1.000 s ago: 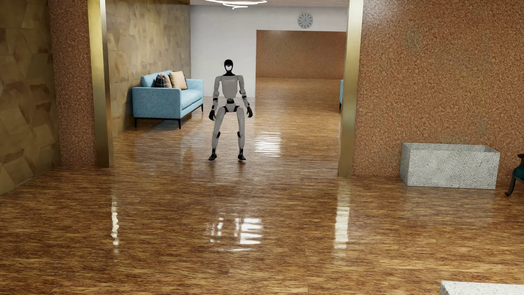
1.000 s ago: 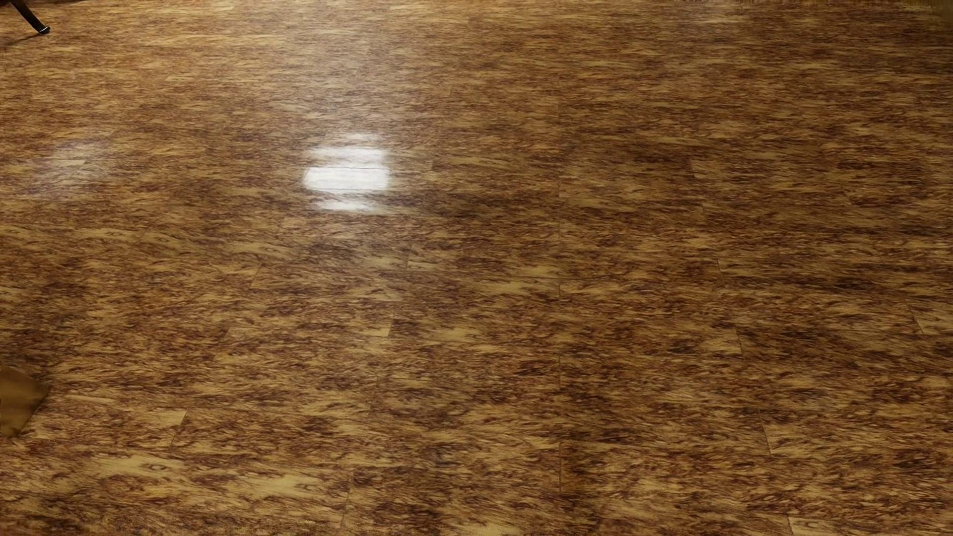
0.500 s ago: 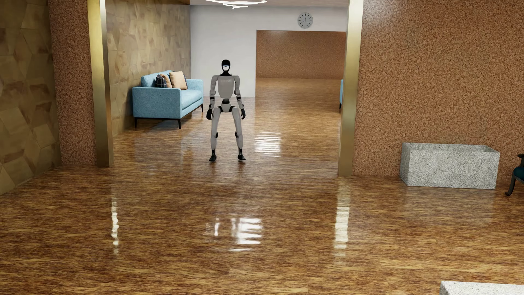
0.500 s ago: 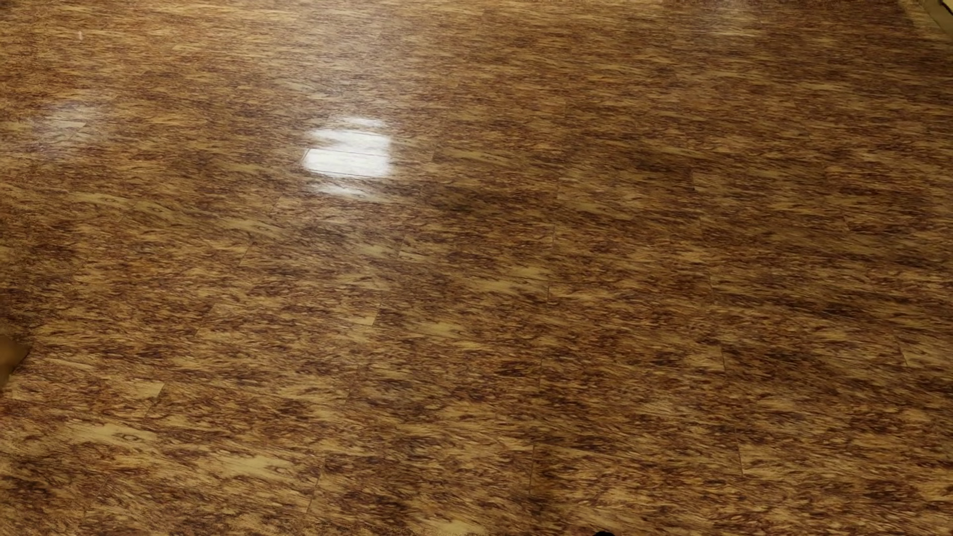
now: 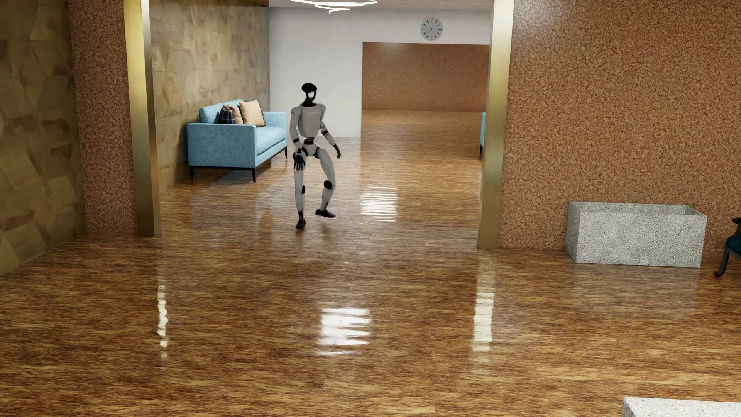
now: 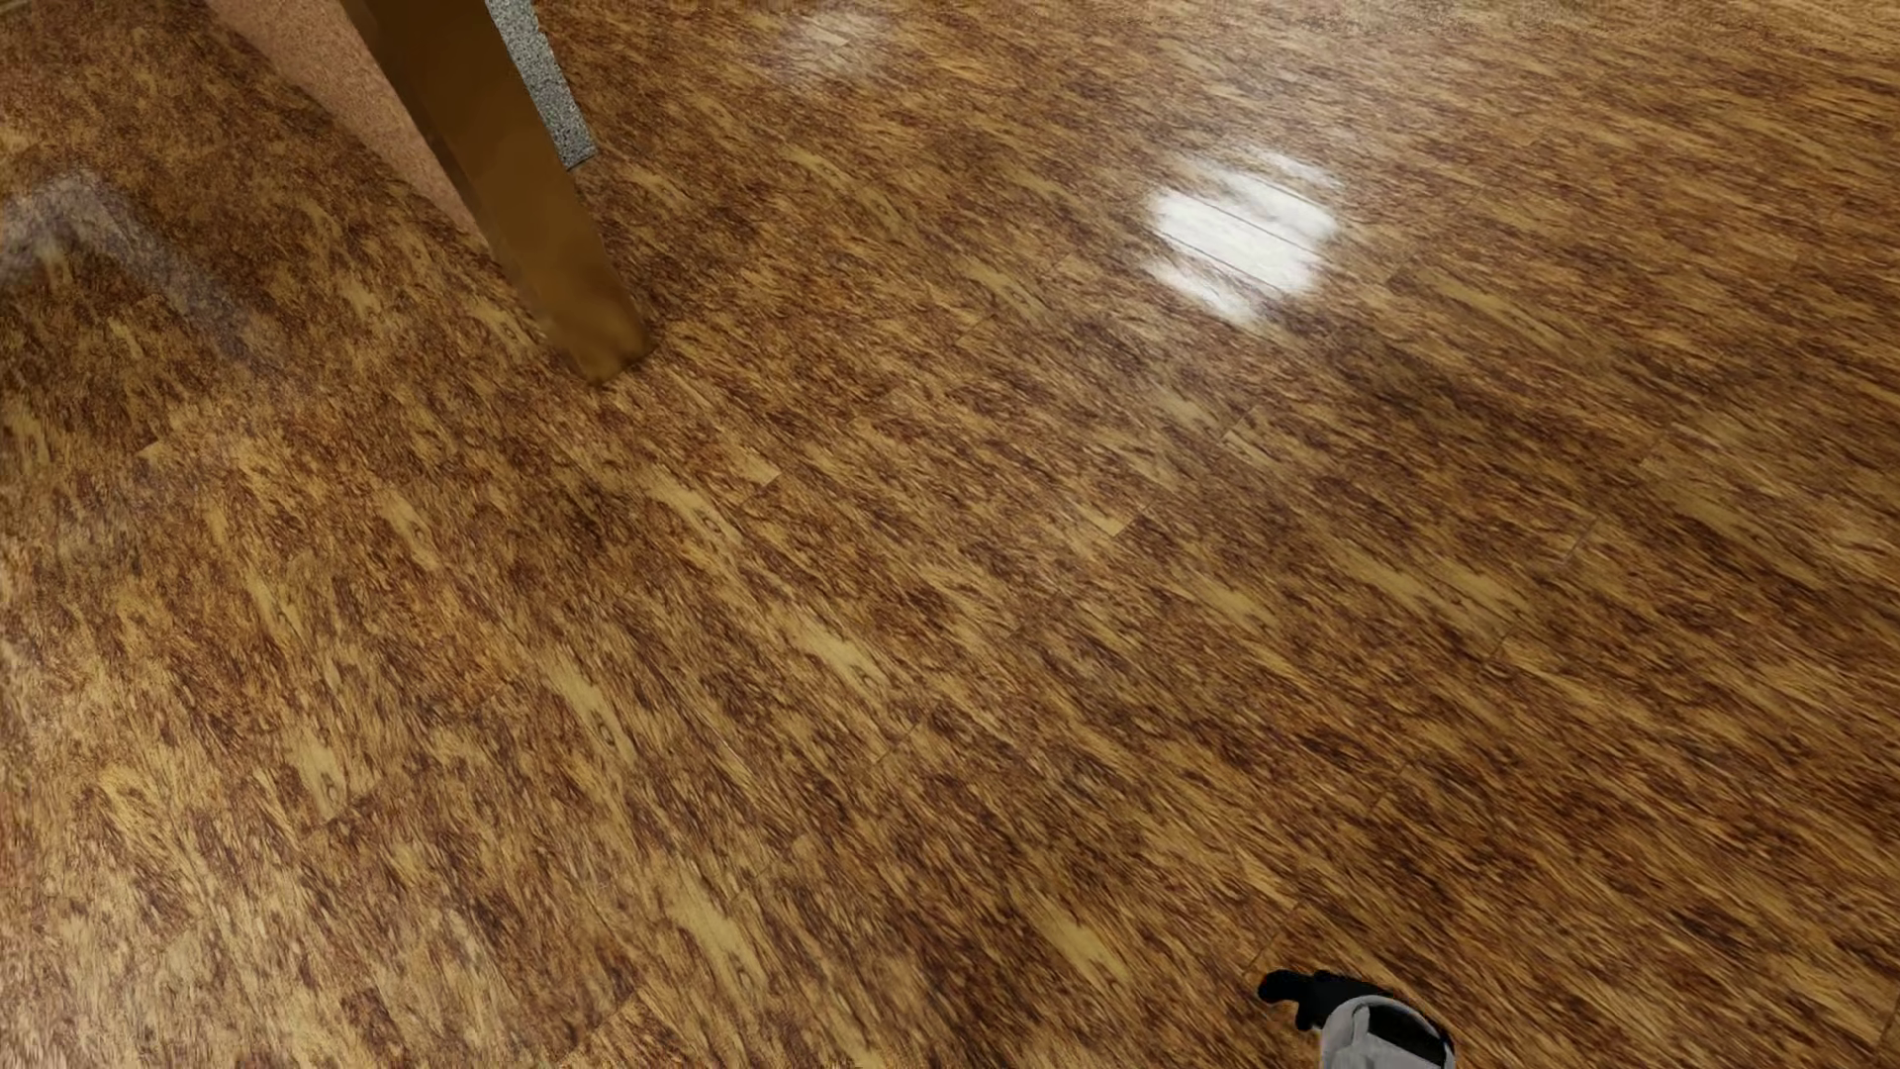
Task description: Rotate 180
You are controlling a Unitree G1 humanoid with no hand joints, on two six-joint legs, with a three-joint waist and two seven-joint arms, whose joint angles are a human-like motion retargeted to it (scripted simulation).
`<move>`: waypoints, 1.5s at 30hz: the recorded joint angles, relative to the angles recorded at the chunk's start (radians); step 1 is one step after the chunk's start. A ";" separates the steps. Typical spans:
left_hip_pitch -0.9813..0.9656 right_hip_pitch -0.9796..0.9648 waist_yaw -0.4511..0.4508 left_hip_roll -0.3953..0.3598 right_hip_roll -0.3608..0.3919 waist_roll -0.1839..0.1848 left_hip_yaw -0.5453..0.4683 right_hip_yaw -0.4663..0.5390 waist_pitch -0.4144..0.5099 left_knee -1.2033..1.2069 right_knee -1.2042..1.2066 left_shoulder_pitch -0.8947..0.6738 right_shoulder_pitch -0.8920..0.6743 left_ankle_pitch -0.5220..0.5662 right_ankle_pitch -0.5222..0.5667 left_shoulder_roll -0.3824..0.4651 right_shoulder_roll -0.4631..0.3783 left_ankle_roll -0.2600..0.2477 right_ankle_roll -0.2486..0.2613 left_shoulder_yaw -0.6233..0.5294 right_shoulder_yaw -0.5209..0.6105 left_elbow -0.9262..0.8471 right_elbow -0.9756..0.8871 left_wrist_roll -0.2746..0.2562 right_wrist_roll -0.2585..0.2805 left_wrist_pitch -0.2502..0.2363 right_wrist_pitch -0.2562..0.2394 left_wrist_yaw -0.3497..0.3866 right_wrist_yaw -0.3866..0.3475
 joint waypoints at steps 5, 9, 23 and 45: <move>0.288 0.019 -0.037 0.188 -0.072 0.026 0.439 -0.163 -0.041 -0.050 -0.011 -0.032 0.143 0.097 0.072 -0.002 0.031 0.147 -0.002 0.013 -0.197 0.170 -0.201 0.029 0.149 0.056 -0.093 -0.079 -0.160; 0.259 0.081 -0.021 0.061 -0.205 0.044 0.377 -0.352 -0.047 -0.224 -0.027 -0.075 0.268 -0.081 0.178 0.001 0.067 -0.123 0.013 -0.031 -0.296 0.122 -0.215 0.059 0.173 -0.012 -0.061 -0.121 -0.179; 0.094 -0.325 -0.050 -0.364 0.075 -0.074 -0.234 0.650 -0.012 -0.165 0.488 -0.083 0.279 -0.187 -0.025 0.058 0.194 0.032 0.034 -0.134 -0.183 0.083 -0.120 -0.019 0.053 -0.002 -0.047 0.029 -0.079; -0.250 -0.097 -0.031 0.022 0.152 0.013 -0.249 0.364 0.024 0.320 0.098 0.015 -0.007 -0.006 -0.046 0.030 0.123 -0.070 0.003 -0.110 -0.034 0.130 -0.146 0.049 0.079 -0.009 -0.079 -0.074 -0.117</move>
